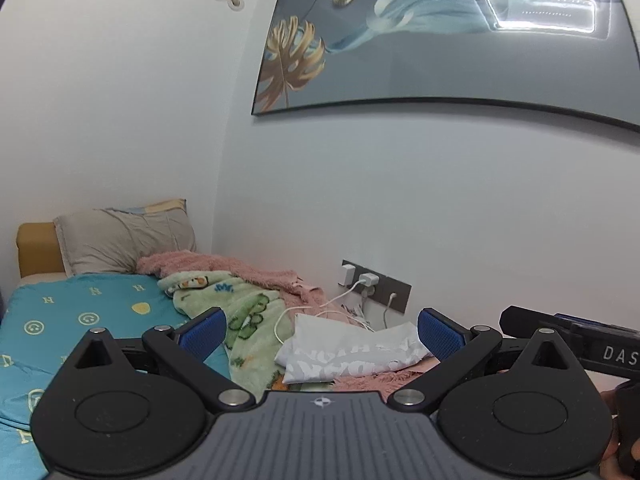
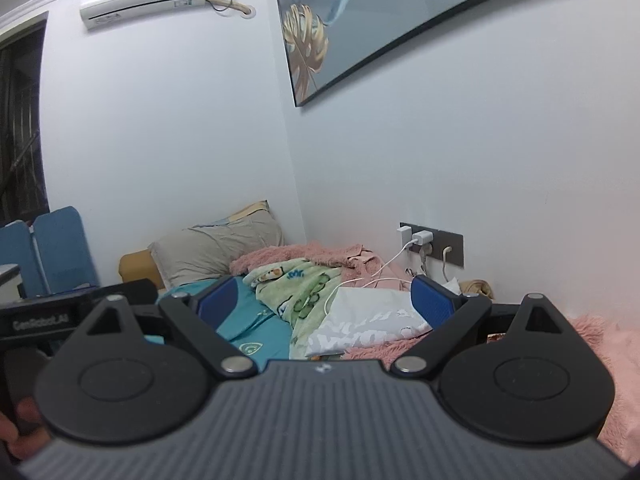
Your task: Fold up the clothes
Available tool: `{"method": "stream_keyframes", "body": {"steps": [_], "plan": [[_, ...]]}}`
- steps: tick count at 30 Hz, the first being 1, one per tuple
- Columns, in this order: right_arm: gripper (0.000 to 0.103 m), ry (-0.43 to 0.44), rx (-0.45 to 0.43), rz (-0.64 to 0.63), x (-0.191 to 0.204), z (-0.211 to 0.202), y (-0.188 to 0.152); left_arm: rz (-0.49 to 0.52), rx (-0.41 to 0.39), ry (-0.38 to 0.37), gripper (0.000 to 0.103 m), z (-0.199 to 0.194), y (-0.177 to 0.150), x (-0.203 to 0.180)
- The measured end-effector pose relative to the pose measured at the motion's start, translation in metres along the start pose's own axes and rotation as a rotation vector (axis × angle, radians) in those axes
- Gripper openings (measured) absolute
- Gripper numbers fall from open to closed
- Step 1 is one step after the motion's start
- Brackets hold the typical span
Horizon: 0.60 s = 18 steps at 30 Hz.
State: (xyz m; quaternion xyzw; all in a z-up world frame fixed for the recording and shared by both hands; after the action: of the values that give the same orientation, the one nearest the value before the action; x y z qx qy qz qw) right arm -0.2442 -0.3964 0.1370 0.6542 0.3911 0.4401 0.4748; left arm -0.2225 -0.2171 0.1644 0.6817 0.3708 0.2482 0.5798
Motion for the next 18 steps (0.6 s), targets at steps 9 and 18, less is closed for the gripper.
{"method": "stream_keyframes", "body": {"steps": [9, 18], "plan": [[0.095, 0.000, -0.010, -0.057, 0.018, -0.012, -0.014, -0.020, 0.003, 0.038, 0.103, -0.016, -0.025, 0.020], [0.095, -0.005, 0.013, -0.079, 0.027, -0.007, -0.026, -0.014, 0.031, 0.054, 0.103, -0.014, -0.032, 0.024]]}}
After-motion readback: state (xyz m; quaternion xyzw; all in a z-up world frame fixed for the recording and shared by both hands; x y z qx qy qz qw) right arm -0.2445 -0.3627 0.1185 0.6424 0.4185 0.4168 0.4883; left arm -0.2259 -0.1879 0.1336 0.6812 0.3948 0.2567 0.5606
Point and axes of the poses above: each gripper's, at about its wrist camera, not at the fingertips, and z roughly the way its jaws point, x to its left, y to its top, the point moved 5 cm from there along z, roughly the way its jaws point, and after that the axes turned 6 degrees about y, right-handed, at the moved point
